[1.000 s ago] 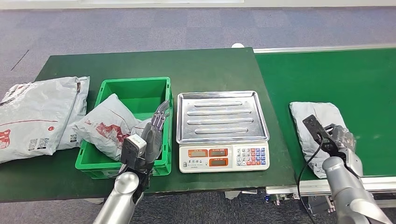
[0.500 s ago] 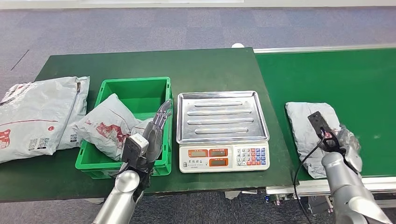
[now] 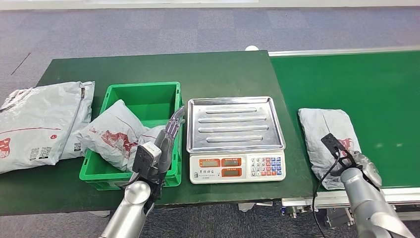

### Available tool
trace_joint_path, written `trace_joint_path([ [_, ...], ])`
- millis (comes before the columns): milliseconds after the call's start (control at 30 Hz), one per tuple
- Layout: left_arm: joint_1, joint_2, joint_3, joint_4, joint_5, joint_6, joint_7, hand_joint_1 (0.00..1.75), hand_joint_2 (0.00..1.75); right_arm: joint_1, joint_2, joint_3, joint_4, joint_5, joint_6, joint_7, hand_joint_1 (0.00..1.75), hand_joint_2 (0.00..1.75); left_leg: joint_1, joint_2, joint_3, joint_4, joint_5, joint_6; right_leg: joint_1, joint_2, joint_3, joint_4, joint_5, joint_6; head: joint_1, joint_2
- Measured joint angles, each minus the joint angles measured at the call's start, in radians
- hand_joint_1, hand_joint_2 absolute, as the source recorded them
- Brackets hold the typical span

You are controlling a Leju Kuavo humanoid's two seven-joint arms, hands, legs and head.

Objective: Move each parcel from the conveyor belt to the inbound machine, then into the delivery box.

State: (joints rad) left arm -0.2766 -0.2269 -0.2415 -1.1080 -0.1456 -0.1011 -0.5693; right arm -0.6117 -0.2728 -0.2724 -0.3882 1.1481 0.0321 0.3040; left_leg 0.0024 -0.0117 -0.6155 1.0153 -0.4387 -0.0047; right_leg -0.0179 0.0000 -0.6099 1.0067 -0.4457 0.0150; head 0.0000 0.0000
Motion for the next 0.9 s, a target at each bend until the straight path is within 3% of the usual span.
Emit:
trace_joint_path([
  [300,0.000,-0.001,0.000,0.018,-0.007,0.005,-0.003,0.00,0.00,0.003,0.000,0.000,0.013,0.019,0.055,-0.011,0.02,1.75,0.000,0.000,0.000,0.000,0.000,0.000,0.000,0.000,0.000,0.000,0.000,0.000,0.000,0.000],
  [333,0.000,-0.001,0.000,0.020,-0.008,0.005,-0.003,0.00,0.00,0.003,0.000,0.000,0.014,0.019,0.064,-0.018,0.27,1.75,0.000,0.000,0.000,0.000,0.000,0.000,0.000,0.000,0.000,0.000,0.000,0.000,0.000,0.000],
  [433,0.000,-0.003,0.000,0.024,-0.010,0.008,-0.004,0.00,0.00,0.004,0.000,0.003,0.014,0.017,0.113,-0.065,1.56,1.75,0.000,0.000,0.000,0.000,0.000,0.000,0.000,0.000,0.000,0.000,0.000,0.000,0.000,0.000],
  [467,0.000,-0.004,0.000,0.025,-0.010,0.009,-0.005,0.00,0.00,0.005,0.000,0.004,0.014,0.016,0.126,-0.085,1.75,1.75,0.000,0.000,0.000,0.000,0.000,0.000,0.000,0.000,0.000,0.000,0.000,0.000,0.000,0.000],
  [667,0.005,-0.005,0.000,0.021,-0.010,0.018,-0.006,0.00,0.00,0.008,0.006,0.017,0.012,0.000,0.098,-0.182,1.75,1.75,0.000,0.000,0.000,0.000,0.000,0.000,0.000,0.000,0.000,0.000,0.000,0.000,0.000,0.000],
  [900,0.025,-0.005,0.012,-0.010,0.003,0.021,-0.003,0.00,0.00,0.014,0.028,0.072,-0.027,0.038,-0.085,-0.279,1.75,1.75,0.000,0.000,0.000,0.000,0.000,0.000,0.000,0.000,0.000,0.000,0.000,0.000,0.000,0.000],
])
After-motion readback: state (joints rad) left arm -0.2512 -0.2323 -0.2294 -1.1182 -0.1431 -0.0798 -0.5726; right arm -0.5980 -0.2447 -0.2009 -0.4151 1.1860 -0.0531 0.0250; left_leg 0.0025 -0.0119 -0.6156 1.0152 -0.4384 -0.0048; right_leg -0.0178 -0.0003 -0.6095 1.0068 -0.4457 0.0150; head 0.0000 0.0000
